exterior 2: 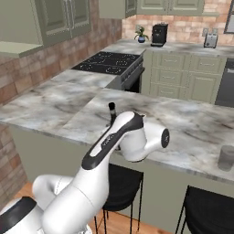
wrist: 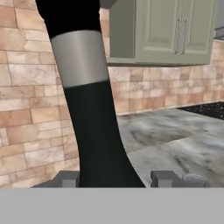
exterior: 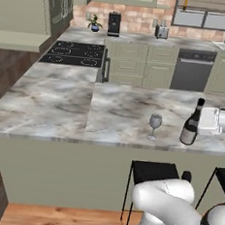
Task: There is a wine glass and glass cup on the dining counter. Place the wine bottle next to the wine glass and the juice bottle next to the glass cup.
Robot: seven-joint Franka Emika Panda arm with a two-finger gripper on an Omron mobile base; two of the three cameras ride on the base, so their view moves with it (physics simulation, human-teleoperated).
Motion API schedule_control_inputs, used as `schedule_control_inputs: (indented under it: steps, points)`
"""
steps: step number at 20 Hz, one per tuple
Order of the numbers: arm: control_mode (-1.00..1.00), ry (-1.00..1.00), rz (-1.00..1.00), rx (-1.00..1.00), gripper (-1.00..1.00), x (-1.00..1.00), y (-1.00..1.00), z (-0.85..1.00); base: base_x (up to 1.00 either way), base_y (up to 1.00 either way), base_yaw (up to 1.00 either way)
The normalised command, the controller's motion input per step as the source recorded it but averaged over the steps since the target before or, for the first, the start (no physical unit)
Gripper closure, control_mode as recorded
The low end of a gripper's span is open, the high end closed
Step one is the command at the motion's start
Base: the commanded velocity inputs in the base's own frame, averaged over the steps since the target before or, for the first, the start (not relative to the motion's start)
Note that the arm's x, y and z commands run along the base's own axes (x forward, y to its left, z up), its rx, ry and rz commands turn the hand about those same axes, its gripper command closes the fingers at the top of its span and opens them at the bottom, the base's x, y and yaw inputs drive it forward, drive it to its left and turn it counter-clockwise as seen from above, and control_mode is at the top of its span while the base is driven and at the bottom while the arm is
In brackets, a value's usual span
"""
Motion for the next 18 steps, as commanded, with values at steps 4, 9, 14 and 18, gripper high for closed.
schedule_control_inputs:
  steps: [4, 9, 14, 18]
  points:
    - [-1.00, 0.00, 0.00, 0.08, 1.00, 0.75, -0.14, -0.19, 0.00, 0.00, 0.00]
    - [-1.00, 0.09, -0.01, 0.00, 1.00, 0.66, -0.04, -0.19, 0.00, 0.00, 0.00]
    - [-1.00, 0.00, 0.00, 0.00, 1.00, 0.47, -0.08, -0.24, 0.00, 0.00, 0.00]
    - [-1.00, 0.00, 0.00, 0.00, 1.00, 0.44, -0.07, -0.30, 0.00, 0.00, 0.00]
